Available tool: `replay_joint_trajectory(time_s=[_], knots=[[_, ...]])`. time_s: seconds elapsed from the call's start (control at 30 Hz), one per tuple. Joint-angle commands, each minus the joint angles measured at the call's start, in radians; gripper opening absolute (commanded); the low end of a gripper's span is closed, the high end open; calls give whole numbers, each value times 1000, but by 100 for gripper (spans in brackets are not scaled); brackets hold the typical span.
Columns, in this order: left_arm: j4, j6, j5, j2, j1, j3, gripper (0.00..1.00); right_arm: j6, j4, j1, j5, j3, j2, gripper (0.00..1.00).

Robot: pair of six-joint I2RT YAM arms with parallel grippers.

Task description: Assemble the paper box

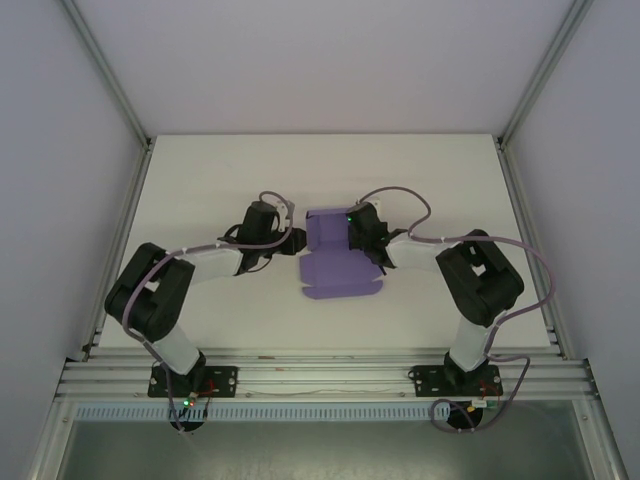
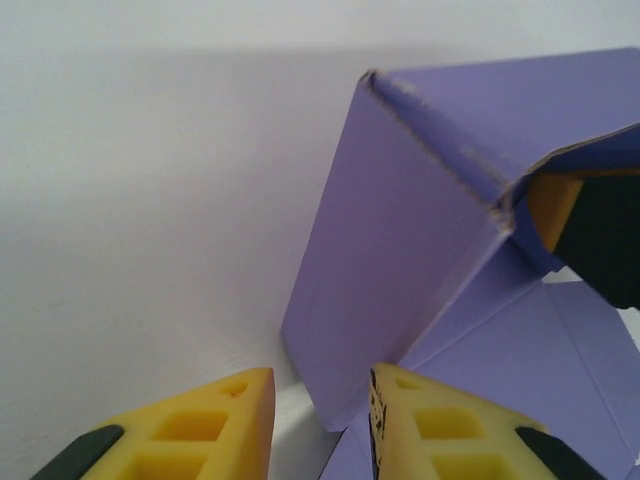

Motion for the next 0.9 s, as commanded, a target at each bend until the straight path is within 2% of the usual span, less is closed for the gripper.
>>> replay_joint_trajectory(time_s=[0.0, 0.33, 0.4, 0.6, 0.73, 0.87], knots=[[71, 4, 44, 15, -6, 23, 31, 6, -25, 6, 22, 26, -13, 0], [127, 3, 86, 88, -5, 45, 32, -8, -37, 6, -11, 36, -7, 0], [155, -2, 95, 84, -5, 24, 36, -8, -45, 7, -6, 37, -3, 0], [77, 31, -32, -13, 15, -42, 42, -16, -65, 6, 14, 35, -13, 0], [101, 29, 7, -72, 40, -90, 47, -23, -70, 6, 9, 35, -15, 0], [142, 27, 77, -65, 41, -84, 51, -20, -67, 7, -4, 38, -11, 0]])
